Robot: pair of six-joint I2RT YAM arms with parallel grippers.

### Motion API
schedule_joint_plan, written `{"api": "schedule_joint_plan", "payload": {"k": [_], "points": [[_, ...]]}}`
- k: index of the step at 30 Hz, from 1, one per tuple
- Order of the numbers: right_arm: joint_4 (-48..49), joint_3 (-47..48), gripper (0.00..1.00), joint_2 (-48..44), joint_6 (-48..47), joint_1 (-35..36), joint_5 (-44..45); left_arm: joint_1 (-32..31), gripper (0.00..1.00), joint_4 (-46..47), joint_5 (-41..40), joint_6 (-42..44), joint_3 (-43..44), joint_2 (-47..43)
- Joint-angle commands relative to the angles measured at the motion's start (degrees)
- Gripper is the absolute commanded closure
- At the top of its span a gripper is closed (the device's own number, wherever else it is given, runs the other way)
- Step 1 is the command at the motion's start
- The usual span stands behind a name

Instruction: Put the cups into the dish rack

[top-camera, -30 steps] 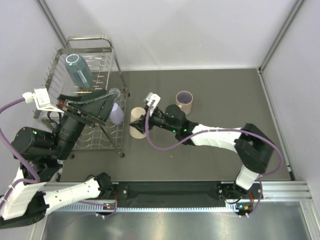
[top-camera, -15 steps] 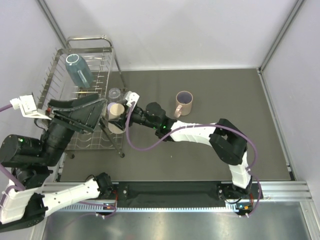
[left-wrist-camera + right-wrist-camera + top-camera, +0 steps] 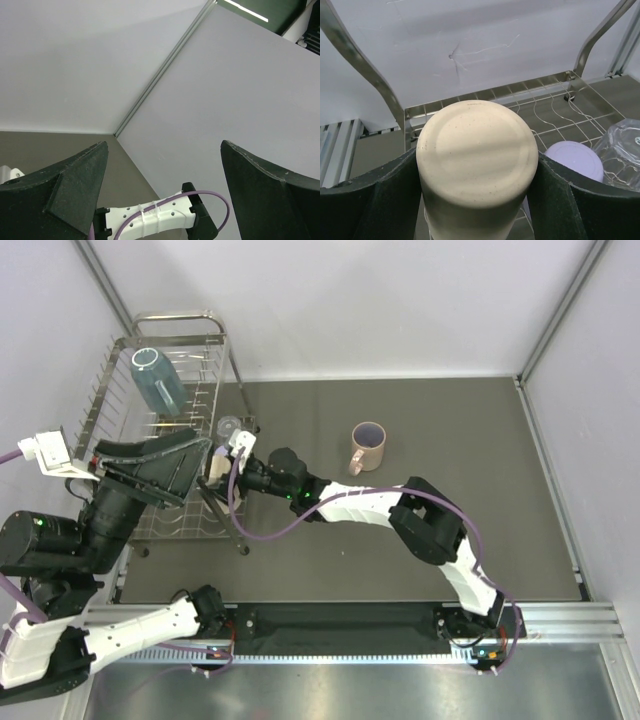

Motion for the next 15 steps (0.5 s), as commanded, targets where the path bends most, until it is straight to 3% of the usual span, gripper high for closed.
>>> {"api": "schedule_joint_plan", "payload": {"k": [1,15], "points": [[1.2,4.6,1.00,1.7,1.0,1.2,-0.5,-0.1,0.01,-0.1,0.4,-0.3,1.2,0.0],[-3.2,7.1,0.94,6.3,-0.1,2.5,3.0,-0.1,0.01,-0.6,0.4,-0.9,1.2,0.5]]}}
